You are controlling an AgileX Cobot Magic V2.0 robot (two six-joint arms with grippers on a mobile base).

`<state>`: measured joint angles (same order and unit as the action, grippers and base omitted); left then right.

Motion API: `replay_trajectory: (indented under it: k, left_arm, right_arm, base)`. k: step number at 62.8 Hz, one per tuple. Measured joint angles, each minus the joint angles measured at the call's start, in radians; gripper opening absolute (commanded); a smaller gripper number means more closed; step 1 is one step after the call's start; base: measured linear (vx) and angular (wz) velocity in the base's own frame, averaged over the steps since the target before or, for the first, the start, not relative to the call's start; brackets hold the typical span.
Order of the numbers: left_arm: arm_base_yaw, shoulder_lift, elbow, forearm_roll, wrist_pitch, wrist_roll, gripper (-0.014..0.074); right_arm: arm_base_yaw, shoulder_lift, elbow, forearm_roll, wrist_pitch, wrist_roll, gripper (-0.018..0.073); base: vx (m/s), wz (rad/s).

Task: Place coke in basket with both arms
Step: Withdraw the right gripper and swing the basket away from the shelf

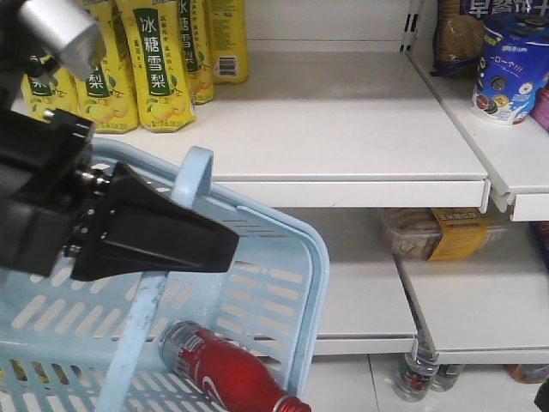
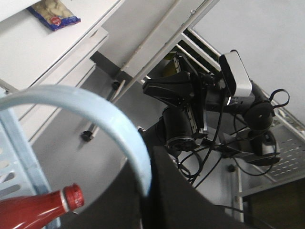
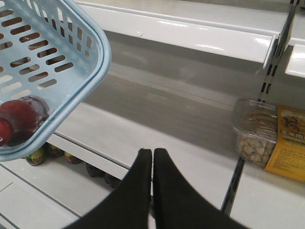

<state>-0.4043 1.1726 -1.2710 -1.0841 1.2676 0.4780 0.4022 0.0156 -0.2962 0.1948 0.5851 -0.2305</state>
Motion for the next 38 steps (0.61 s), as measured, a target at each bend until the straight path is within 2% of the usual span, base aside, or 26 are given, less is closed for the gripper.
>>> replay_trajectory:
  k: [12, 27, 32, 38]
  left_arm:
    - [0.000, -0.094, 0.000, 0.115, 0.011, -0.035, -0.0006]
    - [0.000, -0.185, -0.001, 0.347, -0.078, -0.260, -0.0006]
    - [0.000, -0.209, 0.013, 0.405, -0.107, -0.304, -0.0006]
    - [0.000, -0.250, 0.072, 0.454, -0.166, -0.321, -0.0006]
  right_arm:
    - [0.000, 0.000, 0.000, 0.000, 0.000, 0.000, -0.0005]
    - [0.000, 0.000, 0.000, 0.000, 0.000, 0.000, -0.0005]
    - [0.000, 0.000, 0.000, 0.000, 0.000, 0.000, -0.0005]
    - [0.000, 0.000, 0.000, 0.000, 0.000, 0.000, -0.0005]
  base:
    - [0.00, 0.00]
    - [0.00, 0.00]
    - [0.00, 0.00]
    - [0.00, 0.00]
